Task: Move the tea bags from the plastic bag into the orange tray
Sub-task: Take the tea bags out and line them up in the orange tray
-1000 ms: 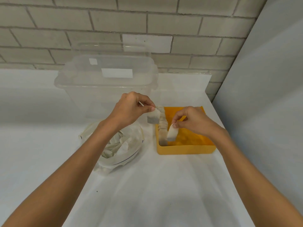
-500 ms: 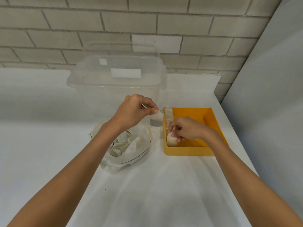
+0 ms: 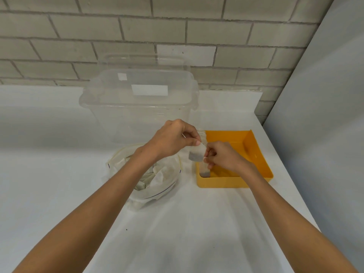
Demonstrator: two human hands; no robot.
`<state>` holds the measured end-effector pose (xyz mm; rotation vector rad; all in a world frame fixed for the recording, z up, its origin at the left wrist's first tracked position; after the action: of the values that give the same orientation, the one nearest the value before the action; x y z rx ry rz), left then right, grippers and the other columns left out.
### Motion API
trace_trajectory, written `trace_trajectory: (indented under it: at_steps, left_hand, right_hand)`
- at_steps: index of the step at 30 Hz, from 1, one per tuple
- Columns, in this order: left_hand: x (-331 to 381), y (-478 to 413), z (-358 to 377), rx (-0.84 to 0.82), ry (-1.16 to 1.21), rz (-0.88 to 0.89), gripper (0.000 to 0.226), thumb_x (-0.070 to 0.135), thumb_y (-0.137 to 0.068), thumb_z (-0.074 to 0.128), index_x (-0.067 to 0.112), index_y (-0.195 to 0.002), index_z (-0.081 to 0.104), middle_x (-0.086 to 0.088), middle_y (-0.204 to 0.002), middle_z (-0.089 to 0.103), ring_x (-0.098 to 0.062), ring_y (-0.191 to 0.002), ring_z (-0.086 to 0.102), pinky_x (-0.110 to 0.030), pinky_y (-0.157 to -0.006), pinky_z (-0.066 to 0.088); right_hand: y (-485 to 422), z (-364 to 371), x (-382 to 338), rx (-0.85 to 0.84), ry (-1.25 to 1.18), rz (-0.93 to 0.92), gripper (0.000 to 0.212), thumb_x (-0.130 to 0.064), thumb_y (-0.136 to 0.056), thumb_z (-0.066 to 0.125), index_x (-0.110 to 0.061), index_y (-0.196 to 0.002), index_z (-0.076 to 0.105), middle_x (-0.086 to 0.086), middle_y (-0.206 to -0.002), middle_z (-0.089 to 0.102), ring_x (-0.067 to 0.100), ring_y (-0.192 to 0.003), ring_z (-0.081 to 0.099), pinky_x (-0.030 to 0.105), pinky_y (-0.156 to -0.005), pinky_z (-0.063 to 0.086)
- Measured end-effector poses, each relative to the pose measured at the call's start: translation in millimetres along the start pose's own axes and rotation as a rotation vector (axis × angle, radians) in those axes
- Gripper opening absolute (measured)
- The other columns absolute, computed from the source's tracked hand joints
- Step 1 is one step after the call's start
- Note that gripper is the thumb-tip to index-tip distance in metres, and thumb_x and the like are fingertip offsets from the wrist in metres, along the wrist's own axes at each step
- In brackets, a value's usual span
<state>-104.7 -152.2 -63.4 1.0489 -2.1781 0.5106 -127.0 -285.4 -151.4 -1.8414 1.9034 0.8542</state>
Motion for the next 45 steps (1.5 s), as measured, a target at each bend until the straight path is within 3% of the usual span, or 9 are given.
trace_trajectory:
  at_steps: [6, 10, 17, 23, 34, 41, 45]
  left_hand:
    - [11, -16, 42, -0.169, -0.011, 0.011, 0.007, 0.021, -0.080, 0.076, 0.020, -0.087, 0.077, 0.006, -0.084, 0.073, -0.008, -0.088, 0.067, -0.040, -0.089, 0.054]
    - [8, -25, 50, -0.190, -0.057, -0.006, 0.007, 0.022, -0.081, 0.074, 0.021, -0.088, 0.076, 0.001, -0.086, 0.072, -0.012, -0.090, 0.067, -0.042, -0.087, 0.054]
    - [9, -28, 76, -0.245, -0.262, -0.001, 0.007, 0.023, -0.085, 0.069, 0.022, -0.091, 0.073, 0.004, -0.090, 0.066, -0.017, -0.100, 0.059, -0.034, -0.088, 0.046]
    - [1, -23, 93, -0.234, -0.585, 0.035, 0.008, 0.028, -0.089, 0.061, 0.028, -0.092, 0.068, 0.003, -0.103, 0.065, -0.019, -0.103, 0.055, -0.037, -0.082, 0.023]
    - [6, -17, 89, -0.082, -0.942, 0.030, 0.016, 0.022, -0.094, 0.050, 0.025, -0.103, 0.064, -0.001, -0.102, 0.064, -0.023, -0.103, 0.055, -0.043, -0.093, 0.030]
    - [-9, -11, 80, 0.000, -0.610, -0.061, 0.035, 0.011, -0.089, 0.058, 0.015, -0.123, 0.050, -0.010, -0.118, 0.049, -0.030, -0.103, 0.056, -0.040, -0.087, 0.043]
    - [-21, -2, 77, -0.037, -0.311, -0.139, 0.035, 0.004, -0.085, 0.060, 0.011, -0.117, 0.049, -0.011, -0.114, 0.046, -0.032, -0.094, 0.056, -0.041, -0.082, 0.050]
  right_hand:
    - [5, -15, 3, 0.018, 0.008, -0.017, 0.021, 0.006, -0.084, 0.053, -0.004, -0.089, 0.070, 0.009, -0.074, 0.069, -0.004, -0.045, 0.057, 0.009, -0.044, 0.038]
    - [10, -31, 11, 0.076, -0.076, -0.002, 0.022, 0.004, -0.087, 0.055, -0.012, -0.089, 0.070, 0.009, -0.079, 0.072, 0.011, -0.058, 0.067, 0.014, -0.053, 0.050]
    - [18, -48, 25, 0.136, -0.178, 0.035, 0.013, -0.001, -0.088, 0.062, -0.006, -0.096, 0.070, 0.012, -0.086, 0.071, 0.020, -0.063, 0.068, 0.012, -0.053, 0.047]
    - [22, -43, 28, 0.117, -0.182, 0.053, 0.013, 0.000, -0.089, 0.060, -0.009, -0.093, 0.069, 0.014, -0.086, 0.071, 0.016, -0.060, 0.066, 0.012, -0.051, 0.047]
    - [21, -29, 25, 0.078, -0.147, 0.068, 0.015, -0.002, -0.089, 0.060, -0.014, -0.090, 0.069, 0.006, -0.083, 0.072, 0.014, -0.062, 0.068, 0.009, -0.053, 0.045]
    - [24, -35, 25, 0.100, -0.153, 0.071, 0.015, -0.002, -0.089, 0.060, -0.011, -0.094, 0.070, 0.010, -0.084, 0.072, 0.010, -0.057, 0.065, 0.008, -0.051, 0.044]
    - [25, -36, 23, 0.110, -0.145, 0.076, 0.013, -0.004, -0.090, 0.060, -0.010, -0.095, 0.070, 0.013, -0.085, 0.072, 0.009, -0.057, 0.065, 0.008, -0.050, 0.043]
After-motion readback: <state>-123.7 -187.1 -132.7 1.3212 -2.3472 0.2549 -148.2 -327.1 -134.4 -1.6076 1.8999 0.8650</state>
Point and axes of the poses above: each hand's wrist, its own y-axis away from the middle knuckle, its own z-axis out of the palm, x = y × z, the point moved 9 cm from there along -y, towards the middle knuckle
